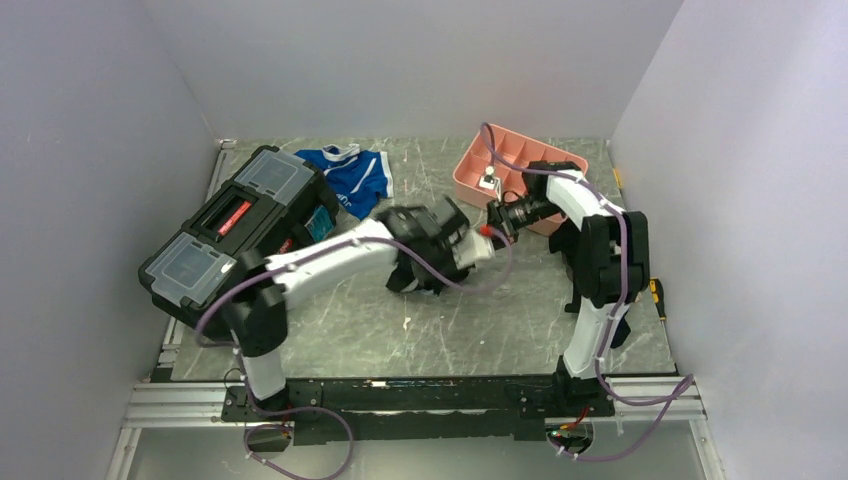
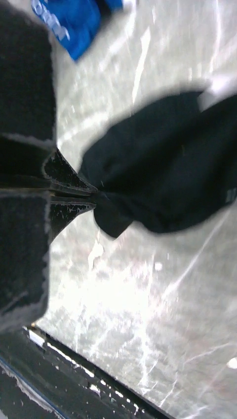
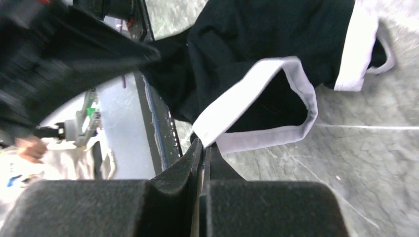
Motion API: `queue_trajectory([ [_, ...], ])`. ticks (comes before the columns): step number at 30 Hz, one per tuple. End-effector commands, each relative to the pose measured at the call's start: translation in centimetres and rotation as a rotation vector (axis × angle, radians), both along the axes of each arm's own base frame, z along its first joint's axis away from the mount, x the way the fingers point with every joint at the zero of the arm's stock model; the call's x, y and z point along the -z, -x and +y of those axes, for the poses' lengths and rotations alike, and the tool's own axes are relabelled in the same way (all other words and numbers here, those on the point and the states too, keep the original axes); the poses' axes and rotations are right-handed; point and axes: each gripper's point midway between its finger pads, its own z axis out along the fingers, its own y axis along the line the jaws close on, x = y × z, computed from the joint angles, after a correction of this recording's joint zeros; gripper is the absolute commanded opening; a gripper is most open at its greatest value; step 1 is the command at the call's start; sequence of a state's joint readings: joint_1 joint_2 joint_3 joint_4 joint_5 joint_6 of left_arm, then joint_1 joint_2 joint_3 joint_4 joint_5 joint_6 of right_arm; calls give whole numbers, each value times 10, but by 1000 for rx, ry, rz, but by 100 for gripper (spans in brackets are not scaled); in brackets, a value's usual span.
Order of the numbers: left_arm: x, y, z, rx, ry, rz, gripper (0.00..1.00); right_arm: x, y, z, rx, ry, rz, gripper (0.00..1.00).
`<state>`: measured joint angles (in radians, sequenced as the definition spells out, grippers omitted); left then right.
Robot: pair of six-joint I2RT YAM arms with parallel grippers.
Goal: Roll the underwear
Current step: Flatten out the underwear at the center of the board.
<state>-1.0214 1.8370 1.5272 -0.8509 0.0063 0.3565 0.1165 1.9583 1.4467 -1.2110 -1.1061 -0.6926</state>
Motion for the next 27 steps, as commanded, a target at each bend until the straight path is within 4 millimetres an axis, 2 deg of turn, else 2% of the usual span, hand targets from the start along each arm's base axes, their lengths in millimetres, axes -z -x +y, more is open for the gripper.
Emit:
queue_trajectory([
  [1,-113,-29,23,12,222,-97,0,-64,-11,-3,-6,0,-235,0],
  [4,-143,-44,39,-10,286,-140,0,-84,-16,-5,6,15,-313,0],
  [9,-160,-44,54,-11,319,-159,0,-103,-15,-8,15,39,-374,0],
  [12,-164,-25,54,26,361,-106,0,-108,0,-12,-5,45,-372,0],
  [18,-167,21,50,130,423,32,0,-114,44,-19,-36,54,-410,0],
  [22,-152,27,43,139,446,79,0,-100,51,-21,3,79,-385,1],
  [27,-96,7,34,92,359,187,0,-44,38,-27,31,146,-167,3],
])
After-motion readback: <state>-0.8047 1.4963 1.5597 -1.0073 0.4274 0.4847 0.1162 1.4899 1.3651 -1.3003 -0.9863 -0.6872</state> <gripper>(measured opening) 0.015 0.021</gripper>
